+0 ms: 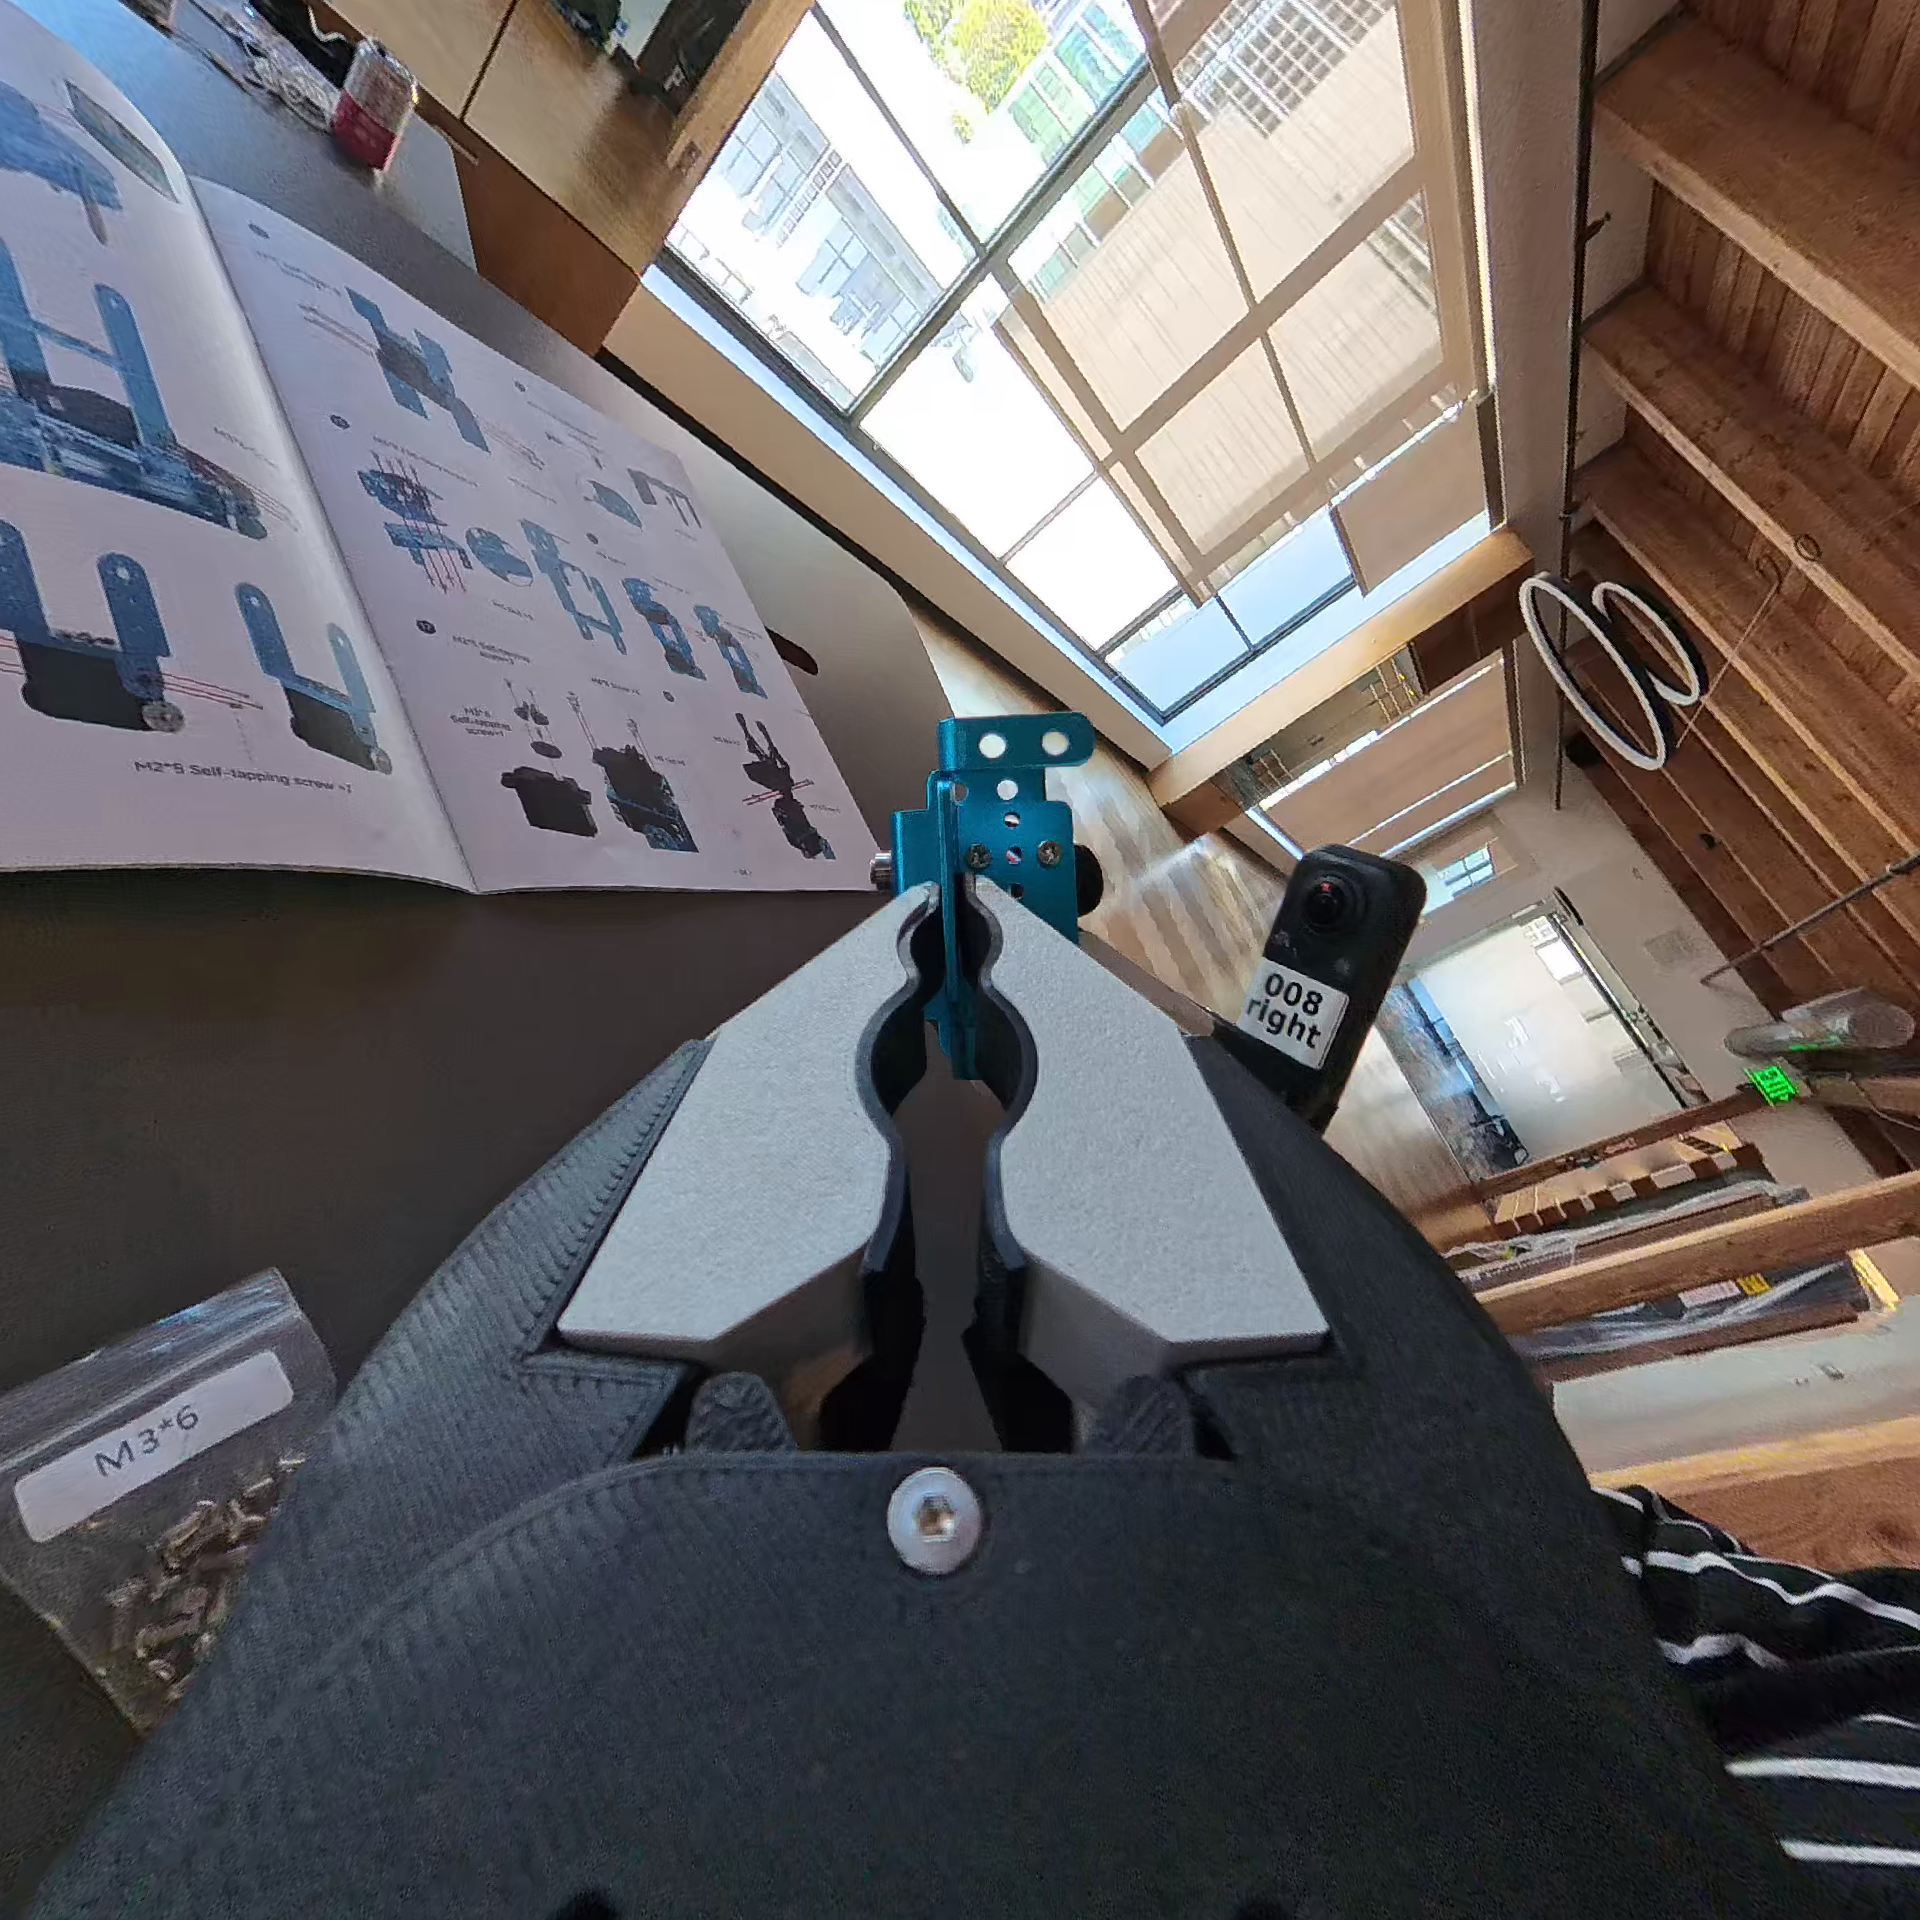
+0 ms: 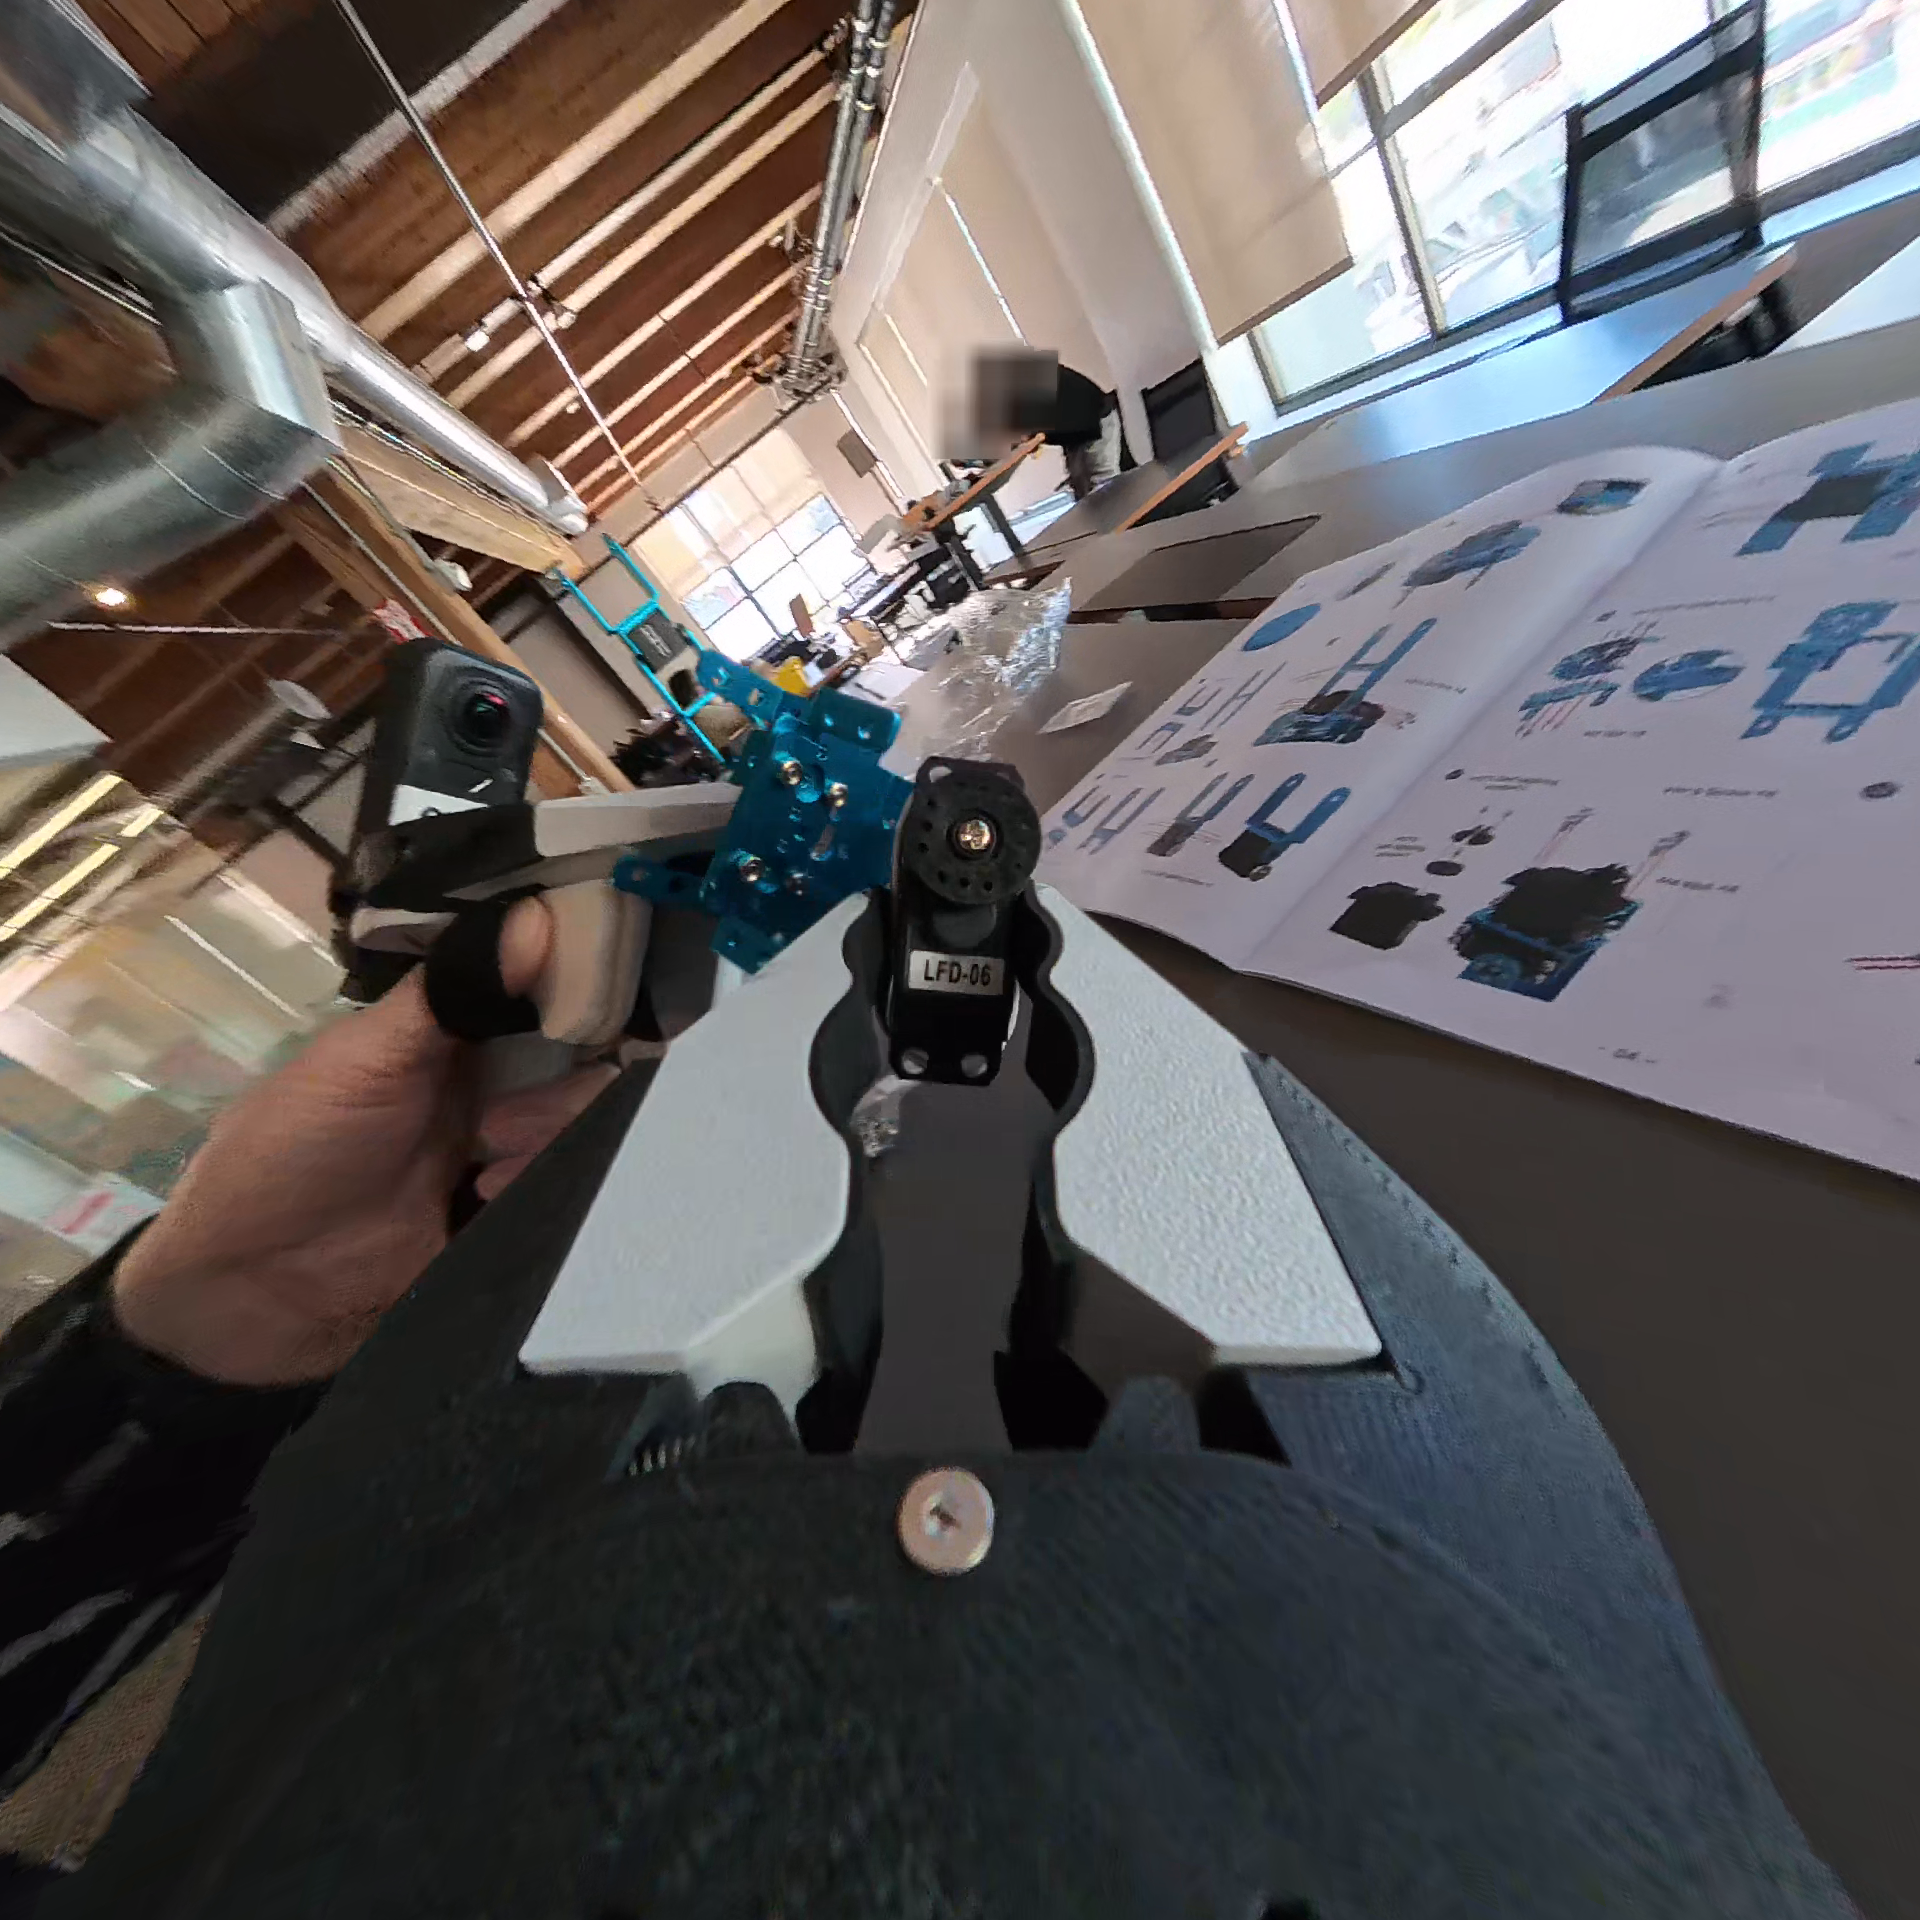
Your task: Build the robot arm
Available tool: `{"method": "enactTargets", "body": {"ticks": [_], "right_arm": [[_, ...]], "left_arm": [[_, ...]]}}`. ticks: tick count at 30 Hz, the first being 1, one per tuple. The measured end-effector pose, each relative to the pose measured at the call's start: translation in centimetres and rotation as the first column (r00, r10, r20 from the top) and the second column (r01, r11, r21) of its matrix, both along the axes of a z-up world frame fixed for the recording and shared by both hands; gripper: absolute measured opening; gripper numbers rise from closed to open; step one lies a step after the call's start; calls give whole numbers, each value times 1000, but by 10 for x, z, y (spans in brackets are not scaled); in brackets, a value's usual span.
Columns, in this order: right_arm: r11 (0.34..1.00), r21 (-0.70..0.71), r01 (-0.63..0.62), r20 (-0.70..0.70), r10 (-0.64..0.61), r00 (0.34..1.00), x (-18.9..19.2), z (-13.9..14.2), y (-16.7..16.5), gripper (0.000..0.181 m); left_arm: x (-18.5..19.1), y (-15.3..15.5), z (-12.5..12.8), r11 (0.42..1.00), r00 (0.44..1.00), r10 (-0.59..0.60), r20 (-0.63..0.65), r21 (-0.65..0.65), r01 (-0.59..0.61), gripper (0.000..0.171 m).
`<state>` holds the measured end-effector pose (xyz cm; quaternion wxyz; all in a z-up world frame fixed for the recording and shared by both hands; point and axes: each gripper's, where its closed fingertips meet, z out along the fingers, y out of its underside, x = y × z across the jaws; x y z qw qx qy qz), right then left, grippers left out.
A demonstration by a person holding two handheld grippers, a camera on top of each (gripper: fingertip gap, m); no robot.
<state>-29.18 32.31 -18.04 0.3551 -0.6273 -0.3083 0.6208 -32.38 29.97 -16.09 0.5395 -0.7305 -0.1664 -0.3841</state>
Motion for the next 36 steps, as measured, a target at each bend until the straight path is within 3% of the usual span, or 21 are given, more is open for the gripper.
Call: {"method": "enactTargets", "body": {"ticks": [5, 11, 20, 36], "right_arm": [[982, 172, 81, 28, -87, 996, 3, 7, 1, 23], [965, 242, 98, 64, -117, 991, 1, 5, -2, 23], [987, 83, 134, 1, -134, 991, 8, 5, 11, 23], [974, 38, 224, -12, -224, 975, 17, 4, 26, 23]], "left_arm": [[0, 0, 4, 999, 999, 31, -37, 32, -30, 0], [6, 0, 8, 996, 969, 78, -236, 63, -64, 0], [17, 7, 11, 991, 913, 123, -388, 93, -94, 0], [33, 25, 4, 985, 901, 166, -401, 109, -132, 0]]}}
